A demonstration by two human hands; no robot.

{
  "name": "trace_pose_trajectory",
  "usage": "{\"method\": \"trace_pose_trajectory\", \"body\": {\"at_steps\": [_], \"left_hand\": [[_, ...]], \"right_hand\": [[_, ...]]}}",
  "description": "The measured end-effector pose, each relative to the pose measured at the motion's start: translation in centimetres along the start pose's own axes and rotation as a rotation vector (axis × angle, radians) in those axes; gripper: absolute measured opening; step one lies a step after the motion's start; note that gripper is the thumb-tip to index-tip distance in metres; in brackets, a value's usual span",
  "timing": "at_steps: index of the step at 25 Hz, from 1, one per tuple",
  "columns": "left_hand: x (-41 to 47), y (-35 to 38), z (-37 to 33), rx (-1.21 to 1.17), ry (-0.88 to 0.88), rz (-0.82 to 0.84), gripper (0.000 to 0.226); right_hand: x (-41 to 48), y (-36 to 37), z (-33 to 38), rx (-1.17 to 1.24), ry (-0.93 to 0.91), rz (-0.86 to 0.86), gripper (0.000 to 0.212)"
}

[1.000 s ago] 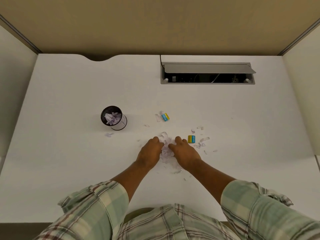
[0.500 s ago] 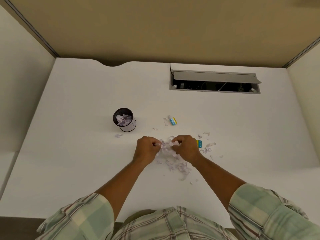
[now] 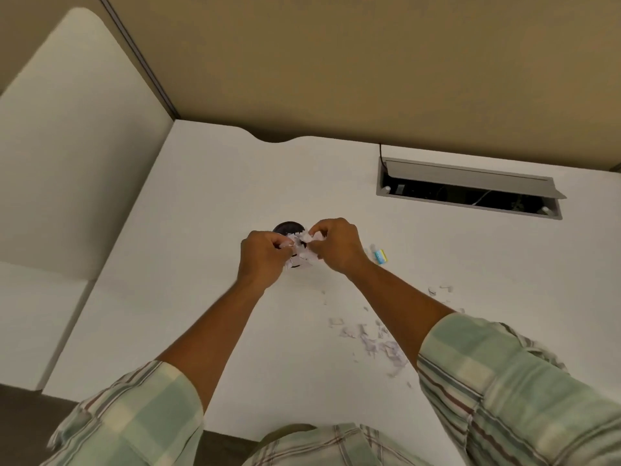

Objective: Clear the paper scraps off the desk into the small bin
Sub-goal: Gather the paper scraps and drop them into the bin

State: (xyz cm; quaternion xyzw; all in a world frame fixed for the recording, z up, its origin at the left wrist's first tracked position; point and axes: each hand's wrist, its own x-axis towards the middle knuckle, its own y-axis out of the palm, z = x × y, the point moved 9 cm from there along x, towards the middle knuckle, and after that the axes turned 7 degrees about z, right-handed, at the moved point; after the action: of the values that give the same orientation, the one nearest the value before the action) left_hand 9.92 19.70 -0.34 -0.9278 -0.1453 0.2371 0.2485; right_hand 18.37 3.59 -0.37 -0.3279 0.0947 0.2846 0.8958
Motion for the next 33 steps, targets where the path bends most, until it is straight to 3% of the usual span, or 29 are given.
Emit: {"method": "trace_pose_trajectory", "body": {"at_steps": [11,15,18,23,25,33], "left_hand": [[3.5,-2.5,1.8,0.013,-0.072,-0.030,0.009],[3.6,-2.5,2.1,0.012,-0.074,-0.023,0.008],[3.6,-2.4,1.9,0.026,-0.066,-0.033,0.007],[4.2,-0.6,0.9,0.081,-0.022,0.040,0.020],[4.6,0.3,0.2,0.133,0.006,0.070,0.006],[5.7,-0.4,-0.4,0.181,0.050,0.002,0.015]], "right_hand": [[4.5,3.9,2.7,-0.252,0.027,0.071,0.021],[4.3,3.1,2.2,-0.149,0.029,0.031,0.027],[3.9,2.3,1.2,-0.070,0.064,-0.028,0.019],[2.4,1.2,-1.0,-0.044,0.091,-0.075,0.010],[1.2,0.8,-2.2,-0.031,0.105,-0.085,0.010],[-3.5,-1.5,-7.0,-0.065,0.118,-0.133,0.007]]}}
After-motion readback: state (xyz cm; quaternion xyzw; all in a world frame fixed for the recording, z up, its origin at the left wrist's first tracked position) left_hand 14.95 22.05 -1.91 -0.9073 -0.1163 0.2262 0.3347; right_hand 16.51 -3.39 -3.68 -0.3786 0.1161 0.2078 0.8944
